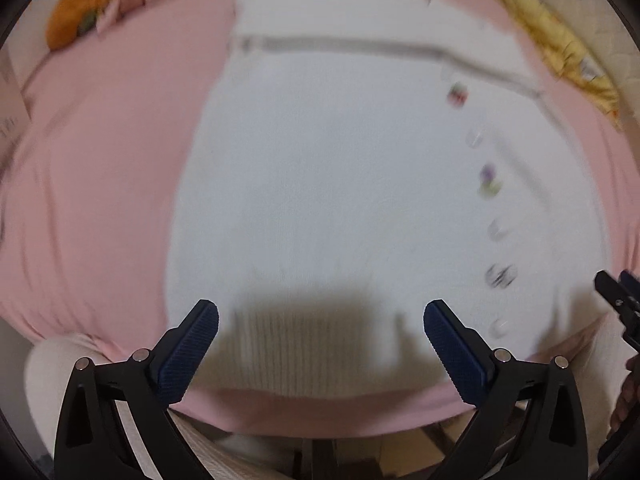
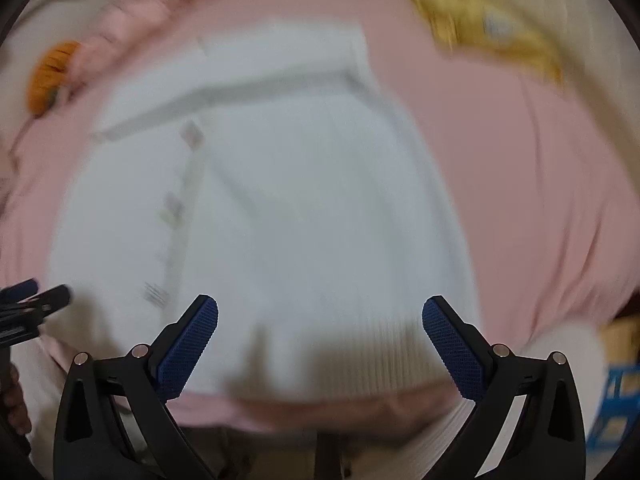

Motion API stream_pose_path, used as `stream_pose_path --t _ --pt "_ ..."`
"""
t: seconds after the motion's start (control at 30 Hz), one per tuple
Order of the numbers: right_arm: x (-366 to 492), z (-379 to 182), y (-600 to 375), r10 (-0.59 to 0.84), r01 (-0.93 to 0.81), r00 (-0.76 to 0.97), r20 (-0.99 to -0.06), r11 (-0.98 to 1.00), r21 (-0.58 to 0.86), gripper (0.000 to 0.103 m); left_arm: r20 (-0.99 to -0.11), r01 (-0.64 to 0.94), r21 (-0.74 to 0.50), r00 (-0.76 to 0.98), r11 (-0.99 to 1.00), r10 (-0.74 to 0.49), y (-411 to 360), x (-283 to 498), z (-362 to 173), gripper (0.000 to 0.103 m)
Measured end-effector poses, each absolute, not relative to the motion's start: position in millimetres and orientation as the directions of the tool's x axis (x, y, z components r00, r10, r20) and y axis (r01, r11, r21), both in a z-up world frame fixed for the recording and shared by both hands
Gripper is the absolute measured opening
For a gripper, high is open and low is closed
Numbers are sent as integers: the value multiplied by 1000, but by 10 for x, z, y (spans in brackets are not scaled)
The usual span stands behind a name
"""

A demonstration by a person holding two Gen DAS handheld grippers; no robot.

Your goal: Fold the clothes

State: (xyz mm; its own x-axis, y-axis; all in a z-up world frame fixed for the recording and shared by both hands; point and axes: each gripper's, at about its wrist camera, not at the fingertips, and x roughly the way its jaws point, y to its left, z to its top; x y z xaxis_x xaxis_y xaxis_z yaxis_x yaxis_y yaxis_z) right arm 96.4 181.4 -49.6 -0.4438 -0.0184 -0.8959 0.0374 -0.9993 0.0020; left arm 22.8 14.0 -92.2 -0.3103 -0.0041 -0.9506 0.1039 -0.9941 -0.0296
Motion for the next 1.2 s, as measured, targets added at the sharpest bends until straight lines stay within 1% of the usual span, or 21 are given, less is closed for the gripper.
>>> stream_pose_path --t 0.07,0.13,0.2,0.23,0.33,0.53,0.63,0.73,0.9,1.1,1.2 --pt "870 -78 1683 -25 74 -565 -825 -997 -20 102 -907 100 -30 -422 -995 -15 -64 490 -595 103" --pt "875 226 1505 -23 92 -669 -743 -994 -52 102 -845 100 -30 -535 -995 -29 -814 500 -213 103" --pt "722 384 1372 -24 107 -722 -692 -991 -77 102 -793 106 -27 -608 -994 -44 -906 420 -48 103" --pt "624 441 1322 -25 115 -740 -672 -989 -89 102 -783 103 -27 -620 -994 -43 -910 411 -38 103" --pt "483 440 1302 -56 129 -743 -667 -990 -60 102 -772 84 -28 -634 -996 -32 -936 419 -62 103" --pt "536 461 1417 -94 137 -747 -658 -990 -14 102 -750 47 -30 -662 -998 -8 -987 437 -110 103" --pt "640 457 1548 -151 164 -765 -625 -986 37 102 -738 28 -31 -675 -999 4 -1012 445 -134 103" --pt "712 428 1674 -200 190 -788 -582 -979 80 102 -735 -71 36 -678 -997 22 -701 165 -243 103" --pt "778 263 1859 -215 186 -806 -551 -976 108 102 -734 -244 157 -677 -957 52 -128 -348 -439 103" --pt "715 -158 2027 -254 187 -786 -564 -967 175 102 -737 -435 293 -670 -851 88 559 -963 -675 103" --pt "605 -262 2151 -290 167 -764 -577 -952 258 102 -747 -503 341 -658 -794 97 860 -1249 -789 103"
